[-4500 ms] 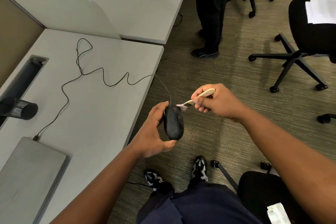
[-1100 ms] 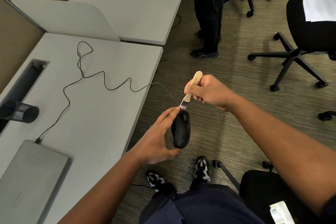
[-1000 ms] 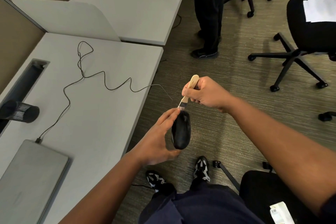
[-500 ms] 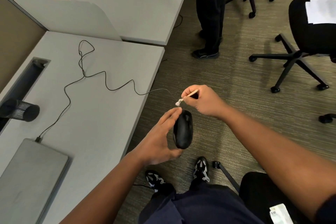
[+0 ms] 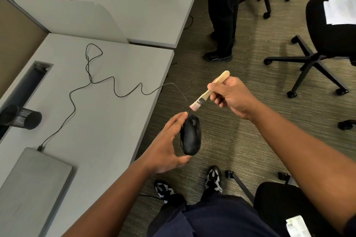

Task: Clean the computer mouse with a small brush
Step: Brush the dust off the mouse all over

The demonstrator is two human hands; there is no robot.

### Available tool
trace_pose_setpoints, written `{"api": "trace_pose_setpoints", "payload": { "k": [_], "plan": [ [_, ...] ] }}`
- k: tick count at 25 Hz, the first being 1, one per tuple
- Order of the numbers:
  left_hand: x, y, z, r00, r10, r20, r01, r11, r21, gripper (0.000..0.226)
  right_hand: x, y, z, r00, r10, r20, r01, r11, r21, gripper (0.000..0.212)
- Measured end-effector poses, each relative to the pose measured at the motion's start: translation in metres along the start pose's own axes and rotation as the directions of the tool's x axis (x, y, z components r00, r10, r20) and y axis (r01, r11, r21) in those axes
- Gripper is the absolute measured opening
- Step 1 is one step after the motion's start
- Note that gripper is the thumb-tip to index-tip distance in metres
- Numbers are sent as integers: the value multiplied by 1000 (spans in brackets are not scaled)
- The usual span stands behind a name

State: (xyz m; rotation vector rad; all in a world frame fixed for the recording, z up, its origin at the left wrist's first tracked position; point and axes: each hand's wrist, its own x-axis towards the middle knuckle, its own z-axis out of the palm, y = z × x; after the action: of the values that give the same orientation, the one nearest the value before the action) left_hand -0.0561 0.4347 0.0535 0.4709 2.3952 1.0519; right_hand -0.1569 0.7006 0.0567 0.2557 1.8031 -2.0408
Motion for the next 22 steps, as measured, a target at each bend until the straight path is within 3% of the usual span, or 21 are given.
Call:
{"api": "trace_pose_setpoints", "payload": {
  "k": [4,10,18,22],
  "plan": [
    [0,2,-1,1000,9,7,-9,1000,-5,125,1,6,11,1000,8,23,-3,981,-192,12],
    [-1,2,0,1000,16,18,-16,1000,9,124,4,12,23,999,-13,34,23,948,-317,13],
    [-1,2,2,1000,6,5,-6,1000,-11,123,10,28,30,989,-148,0,132,882,-452,11],
    [0,1,2,1000,1,2,-1,1000,-5,123,12,32,28,975,-198,-98,126,863,-490,4]
  ]
}}
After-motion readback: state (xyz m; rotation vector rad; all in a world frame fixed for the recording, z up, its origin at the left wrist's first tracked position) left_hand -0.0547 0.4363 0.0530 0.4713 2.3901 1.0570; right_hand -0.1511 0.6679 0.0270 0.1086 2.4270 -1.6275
